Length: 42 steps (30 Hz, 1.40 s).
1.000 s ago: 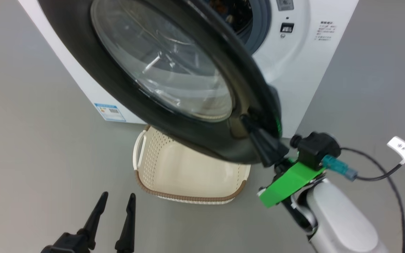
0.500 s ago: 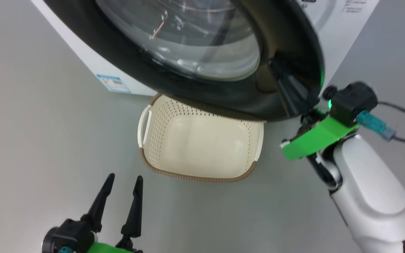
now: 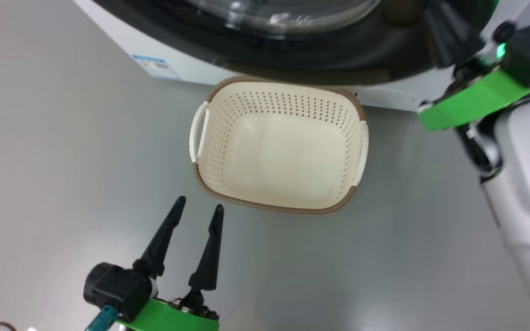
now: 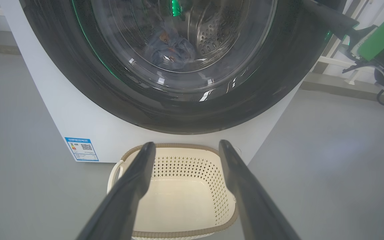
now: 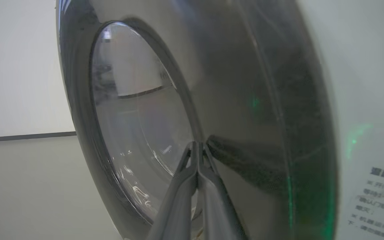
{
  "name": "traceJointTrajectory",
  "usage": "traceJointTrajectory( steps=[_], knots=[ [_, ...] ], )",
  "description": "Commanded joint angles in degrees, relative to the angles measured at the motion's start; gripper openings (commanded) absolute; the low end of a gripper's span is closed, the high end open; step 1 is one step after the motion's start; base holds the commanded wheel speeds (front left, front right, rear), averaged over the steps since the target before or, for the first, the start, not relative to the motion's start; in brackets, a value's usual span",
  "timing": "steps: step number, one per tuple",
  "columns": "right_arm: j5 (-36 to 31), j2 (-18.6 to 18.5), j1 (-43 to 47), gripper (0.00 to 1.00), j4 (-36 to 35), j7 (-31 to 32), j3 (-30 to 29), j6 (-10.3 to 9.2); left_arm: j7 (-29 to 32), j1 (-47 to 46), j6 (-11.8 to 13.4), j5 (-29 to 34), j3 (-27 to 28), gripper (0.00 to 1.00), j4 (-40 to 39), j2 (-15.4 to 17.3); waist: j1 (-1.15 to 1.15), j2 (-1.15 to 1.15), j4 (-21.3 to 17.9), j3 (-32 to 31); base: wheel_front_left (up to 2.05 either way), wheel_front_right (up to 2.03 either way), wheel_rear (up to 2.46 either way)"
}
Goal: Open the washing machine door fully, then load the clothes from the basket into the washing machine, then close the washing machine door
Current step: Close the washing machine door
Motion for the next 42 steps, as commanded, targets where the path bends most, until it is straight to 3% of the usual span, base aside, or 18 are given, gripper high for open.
traceJointTrajectory(
  steps=[1,12,26,29,32,33,35,42],
  knots=[
    [-0.79,-0.19,-1.75,0.00,-0.42,-0.26,-0.77,0.01,-0.36,-0.97,-0.09,-0.81,1.22,1.00,-1.86,0.47,0.00,0.00,1.64,1.58,0.00,0.00,0.00],
    [-1.71,-2.03,-5.84,0.00,1.18,-0.26,-4.68,0.01,-0.36,-0.66,-0.09,-1.55,1.76,1.00,-1.92,0.46,0.00,0.00,2.46,2.01,0.00,0.00,0.00],
    [-0.13,1.65,5.49,0.00,-6.59,-0.26,-2.44,0.01,-0.36,0.10,-0.09,-3.18,6.78,1.00,4.26,0.46,0.00,0.00,-4.49,-5.28,0.00,0.00,0.00],
    [-0.27,2.70,10.53,0.17,-9.05,-0.26,-2.69,0.01,-0.36,1.21,-0.09,-2.77,8.69,1.00,5.35,0.46,0.00,0.00,-6.66,-8.17,0.00,0.00,0.00],
    [-0.49,3.63,15.52,0.46,-10.68,-0.26,-3.02,0.01,-0.36,2.73,-0.09,-2.22,10.30,1.00,6.68,0.46,0.00,0.00,-8.92,-11.24,0.00,0.00,0.00],
    [-0.51,3.91,17.16,0.60,-11.13,-0.26,-3.10,0.01,-0.36,3.27,-0.09,-1.93,10.83,1.00,7.17,0.46,0.00,0.00,-9.67,-12.30,0.00,0.00,0.00],
    [-0.90,4.12,20.36,1.00,-11.85,-0.26,-3.23,0.01,-0.36,4.37,-0.09,-1.57,11.87,1.00,7.97,0.46,0.00,0.00,-11.05,-14.42,0.00,0.00,0.00],
    [-1.44,4.59,29.55,1.00,-13.80,-0.26,-4.90,0.01,-0.36,7.84,-0.09,-1.06,14.29,1.00,8.77,0.46,0.00,0.00,-15.26,-19.88,0.00,0.00,0.00]
  ],
)
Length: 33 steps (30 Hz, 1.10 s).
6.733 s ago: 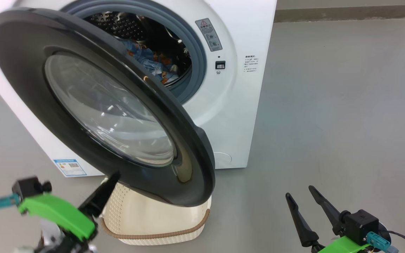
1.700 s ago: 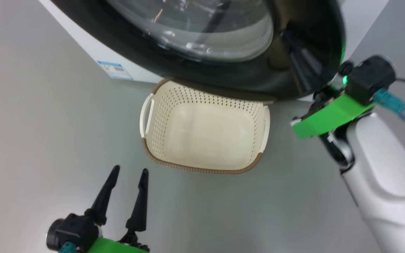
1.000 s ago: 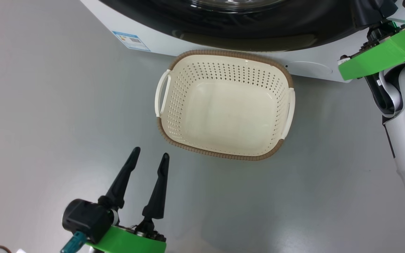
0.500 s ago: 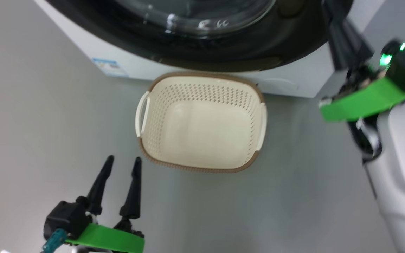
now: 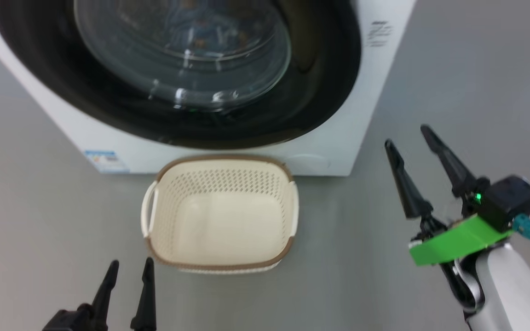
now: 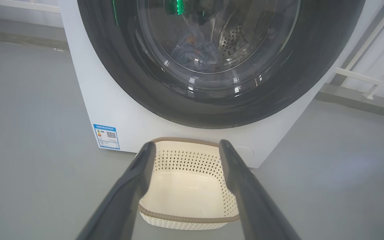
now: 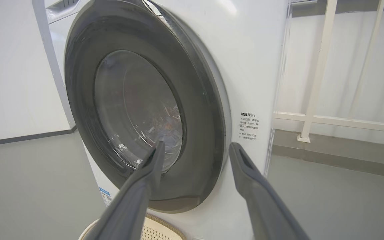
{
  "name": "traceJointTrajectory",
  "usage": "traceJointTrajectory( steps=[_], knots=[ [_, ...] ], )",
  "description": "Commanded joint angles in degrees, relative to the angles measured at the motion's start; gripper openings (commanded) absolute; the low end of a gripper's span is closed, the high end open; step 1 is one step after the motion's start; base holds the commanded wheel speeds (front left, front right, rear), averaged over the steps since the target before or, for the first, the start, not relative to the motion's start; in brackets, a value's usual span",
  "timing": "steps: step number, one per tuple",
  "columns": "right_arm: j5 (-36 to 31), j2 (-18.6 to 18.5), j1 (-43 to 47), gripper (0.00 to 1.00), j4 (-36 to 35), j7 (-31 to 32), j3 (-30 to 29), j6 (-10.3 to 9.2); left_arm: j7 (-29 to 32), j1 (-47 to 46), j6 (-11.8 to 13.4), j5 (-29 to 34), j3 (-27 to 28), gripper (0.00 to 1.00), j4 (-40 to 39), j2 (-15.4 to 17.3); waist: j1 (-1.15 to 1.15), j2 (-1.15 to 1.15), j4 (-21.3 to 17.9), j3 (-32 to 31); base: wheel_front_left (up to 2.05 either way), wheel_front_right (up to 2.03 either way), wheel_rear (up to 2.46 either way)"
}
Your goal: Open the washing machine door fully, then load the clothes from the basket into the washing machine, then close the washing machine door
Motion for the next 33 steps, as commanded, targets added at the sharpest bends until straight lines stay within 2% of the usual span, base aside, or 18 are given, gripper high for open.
traceJointTrajectory(
  steps=[1,8,18,33],
  knots=[
    [-0.70,0.76,2.64,1.00,-2.28,-0.25,0.25,-0.34,-0.37,0.60,-0.09,0.68,2.15,1.00,-0.76,0.52,0.00,0.00,-5.84,-6.22,0.00,0.00,0.00],
    [-0.99,2.75,10.99,1.00,-5.79,-0.25,-5.31,-0.34,-0.37,3.78,-0.09,0.40,4.28,1.00,-0.38,0.52,0.00,0.00,-9.15,-10.25,0.00,0.00,0.00],
    [-3.49,3.02,18.47,1.00,-7.11,-0.25,-10.21,-0.34,-0.37,5.59,-0.09,-0.58,5.81,1.00,-0.25,0.52,0.00,0.00,-11.55,-11.92,0.00,0.00,0.00],
    [-7.14,4.32,24.66,1.00,-5.09,-0.25,-14.60,-0.34,-0.37,6.68,-0.09,-1.47,5.97,1.00,-0.38,0.52,0.00,0.00,-12.39,-12.60,0.00,0.00,0.00]
  ],
)
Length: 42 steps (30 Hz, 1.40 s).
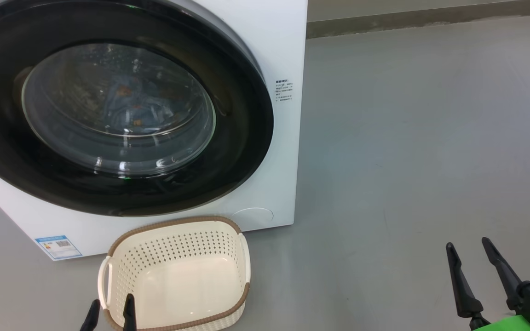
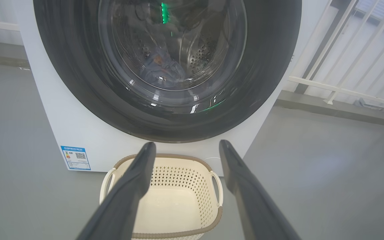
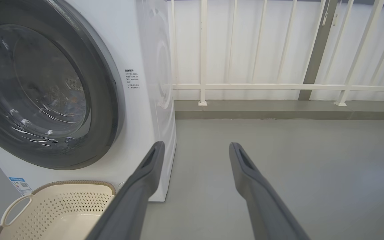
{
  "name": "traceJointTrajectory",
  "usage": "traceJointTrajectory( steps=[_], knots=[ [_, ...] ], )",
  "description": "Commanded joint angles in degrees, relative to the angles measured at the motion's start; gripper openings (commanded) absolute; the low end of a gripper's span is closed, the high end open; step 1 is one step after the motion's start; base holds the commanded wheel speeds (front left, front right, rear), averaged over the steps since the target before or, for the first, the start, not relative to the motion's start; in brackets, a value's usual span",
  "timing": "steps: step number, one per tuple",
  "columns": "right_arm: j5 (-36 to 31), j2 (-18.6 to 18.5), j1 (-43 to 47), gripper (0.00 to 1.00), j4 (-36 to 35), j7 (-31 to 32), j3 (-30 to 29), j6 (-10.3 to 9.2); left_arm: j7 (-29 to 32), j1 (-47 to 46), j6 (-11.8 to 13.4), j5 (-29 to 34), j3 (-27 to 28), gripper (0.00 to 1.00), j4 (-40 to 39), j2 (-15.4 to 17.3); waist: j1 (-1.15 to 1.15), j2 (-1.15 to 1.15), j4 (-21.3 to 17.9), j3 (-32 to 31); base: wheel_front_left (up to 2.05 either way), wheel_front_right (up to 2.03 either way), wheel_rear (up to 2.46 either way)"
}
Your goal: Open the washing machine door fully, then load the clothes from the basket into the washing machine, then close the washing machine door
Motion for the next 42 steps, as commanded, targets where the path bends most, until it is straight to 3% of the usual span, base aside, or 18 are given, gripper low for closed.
traceJointTrajectory(
  steps=[1,19,20,28,32,42],
  knots=[
    [-0.70,-0.79,-0.70,1.00,-1.22,-0.26,0.74,-0.33,-0.37,-0.42,-0.09,-0.22,2.02,1.00,-1.22,0.43,0.00,0.00,0.04,-0.03,0.00,0.00,0.00],
    [-0.75,-0.59,-0.93,1.00,0.47,-0.26,0.77,-0.33,-0.37,-0.02,-0.09,0.59,2.34,1.00,-1.72,0.43,0.00,0.00,2.05,0.01,0.00,0.00,0.00],
    [-0.01,0.15,-0.01,0.00,1.75,0.00,-0.70,0.00,0.00,1.06,0.00,0.27,0.36,0.00,-0.15,0.04,0.00,0.00,2.05,0.00,0.00,0.00,0.00],
    [1.73,1.52,-0.22,0.00,6.20,0.49,-0.71,0.01,0.39,0.88,0.03,-1.40,-0.26,0.00,3.48,-0.69,0.01,0.00,2.12,0.01,0.00,0.00,0.00],
    [4.40,1.62,-0.51,0.00,6.30,1.18,-0.73,0.00,0.92,0.41,0.04,-3.90,-0.18,0.00,3.54,-0.51,0.13,0.00,2.20,-0.09,0.00,0.00,0.00],
    [11.01,1.87,-1.43,0.00,6.78,2.86,-0.75,-0.02,2.27,-1.02,0.02,-10.06,0.05,0.00,4.06,-0.10,0.00,0.00,2.39,0.06,0.00,0.00,0.00]
  ],
)
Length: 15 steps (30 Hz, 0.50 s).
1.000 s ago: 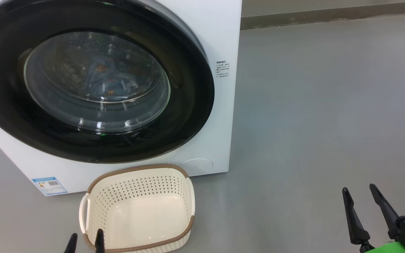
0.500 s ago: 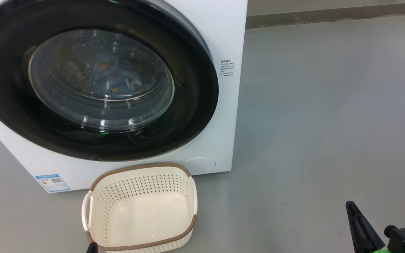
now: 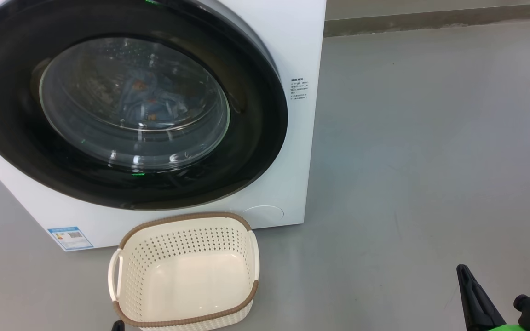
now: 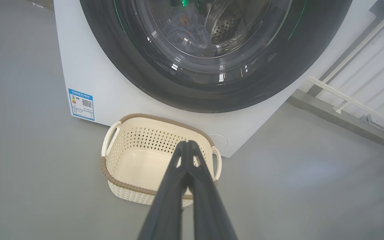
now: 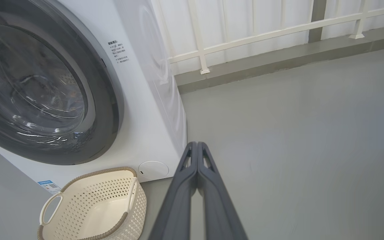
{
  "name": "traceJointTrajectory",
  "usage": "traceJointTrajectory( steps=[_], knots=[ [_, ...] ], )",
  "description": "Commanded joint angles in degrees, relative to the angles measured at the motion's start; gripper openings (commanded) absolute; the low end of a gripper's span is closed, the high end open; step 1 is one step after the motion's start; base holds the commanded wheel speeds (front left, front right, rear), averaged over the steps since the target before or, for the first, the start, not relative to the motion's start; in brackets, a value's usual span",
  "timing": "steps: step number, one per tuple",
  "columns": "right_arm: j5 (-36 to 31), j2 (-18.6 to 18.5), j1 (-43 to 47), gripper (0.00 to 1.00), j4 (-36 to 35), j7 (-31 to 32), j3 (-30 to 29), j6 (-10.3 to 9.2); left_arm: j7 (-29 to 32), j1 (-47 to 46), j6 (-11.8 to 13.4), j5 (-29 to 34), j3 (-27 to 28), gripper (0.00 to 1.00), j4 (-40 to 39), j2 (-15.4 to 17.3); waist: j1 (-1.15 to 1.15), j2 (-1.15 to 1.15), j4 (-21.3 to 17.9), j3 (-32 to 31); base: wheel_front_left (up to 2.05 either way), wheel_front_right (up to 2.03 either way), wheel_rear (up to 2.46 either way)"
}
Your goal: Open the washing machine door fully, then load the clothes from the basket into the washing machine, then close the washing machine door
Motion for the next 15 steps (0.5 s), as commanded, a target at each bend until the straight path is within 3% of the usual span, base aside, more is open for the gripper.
traceJointTrajectory(
  steps=[1,15],
  knots=[
    [2.35,-0.24,-1.51,0.00,-1.14,0.42,-0.02,-0.05,0.28,-2.12,0.00,-2.19,0.48,0.00,-0.89,1.12,-0.01,0.00,0.04,0.01,0.00,0.00,0.00],
    [11.64,0.11,-2.77,0.00,-0.53,2.80,-0.07,-0.09,2.27,-4.05,-0.03,-10.73,0.94,0.00,-0.34,1.59,-0.01,0.00,0.32,0.06,0.00,0.00,0.00]
  ],
)
